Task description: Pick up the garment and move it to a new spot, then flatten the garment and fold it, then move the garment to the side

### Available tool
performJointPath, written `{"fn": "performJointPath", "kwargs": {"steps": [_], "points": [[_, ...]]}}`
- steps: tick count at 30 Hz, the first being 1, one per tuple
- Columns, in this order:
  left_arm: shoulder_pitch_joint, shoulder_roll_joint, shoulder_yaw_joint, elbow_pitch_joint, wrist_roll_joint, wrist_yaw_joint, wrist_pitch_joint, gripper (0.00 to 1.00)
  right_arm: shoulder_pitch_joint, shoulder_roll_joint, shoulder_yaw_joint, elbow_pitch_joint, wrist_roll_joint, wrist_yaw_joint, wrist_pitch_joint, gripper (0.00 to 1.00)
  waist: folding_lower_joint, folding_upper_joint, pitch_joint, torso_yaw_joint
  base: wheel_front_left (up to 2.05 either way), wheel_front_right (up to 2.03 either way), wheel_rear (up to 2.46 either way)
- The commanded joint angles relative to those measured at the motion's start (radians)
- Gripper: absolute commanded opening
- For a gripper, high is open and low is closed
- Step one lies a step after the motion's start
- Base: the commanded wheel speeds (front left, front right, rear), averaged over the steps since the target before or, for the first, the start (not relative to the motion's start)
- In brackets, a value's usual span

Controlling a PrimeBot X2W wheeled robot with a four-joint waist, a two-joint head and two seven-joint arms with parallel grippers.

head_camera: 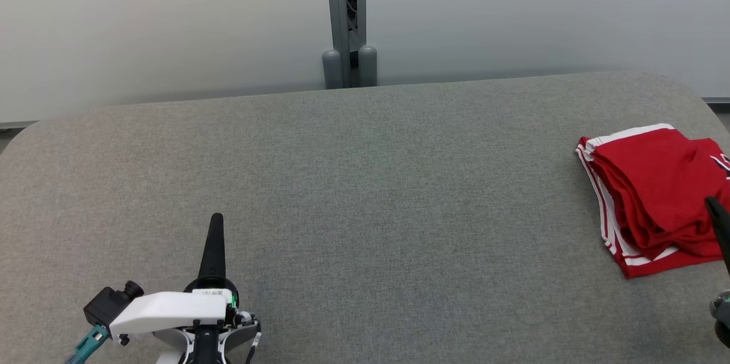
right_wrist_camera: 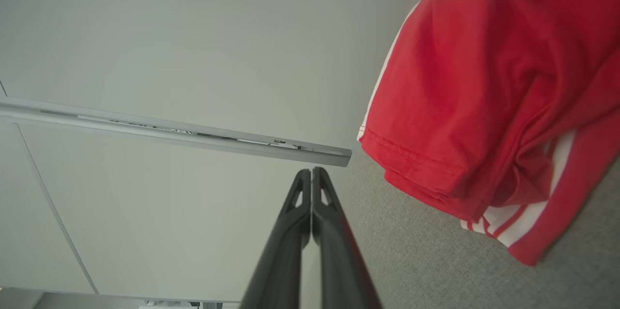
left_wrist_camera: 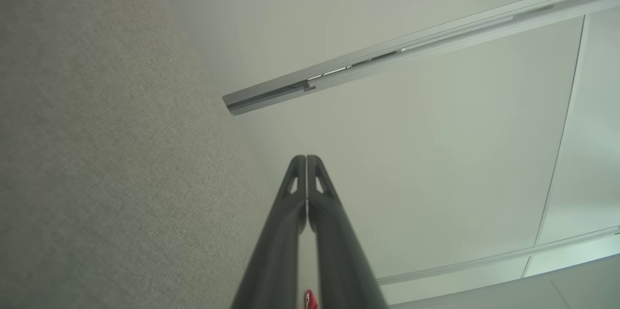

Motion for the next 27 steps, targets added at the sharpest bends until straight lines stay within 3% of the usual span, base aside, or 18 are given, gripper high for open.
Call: {"fn": "performJointPath", "kwargs": {"steps": [1, 27], "points": [[-0.028, 0.001, 0.007, 0.001, -0.019, -0.013, -0.004, 0.0, -0.019, -0.012, -0.011, 0.006, 0.026, 0.002, 0.014, 0.0, 0.0, 0.0, 0.0, 0.0, 0.0, 0.0, 0.0], [-0.052, -0.029, 0.016, 0.03, -0.175, -0.059, -0.011, 0.0, -0.07, -0.028, -0.077, 0.078, 0.195, 0.002, 0.098, 0.0, 0.0, 0.0, 0.007, 0.002, 0.0, 0.0, 0.0]]}}
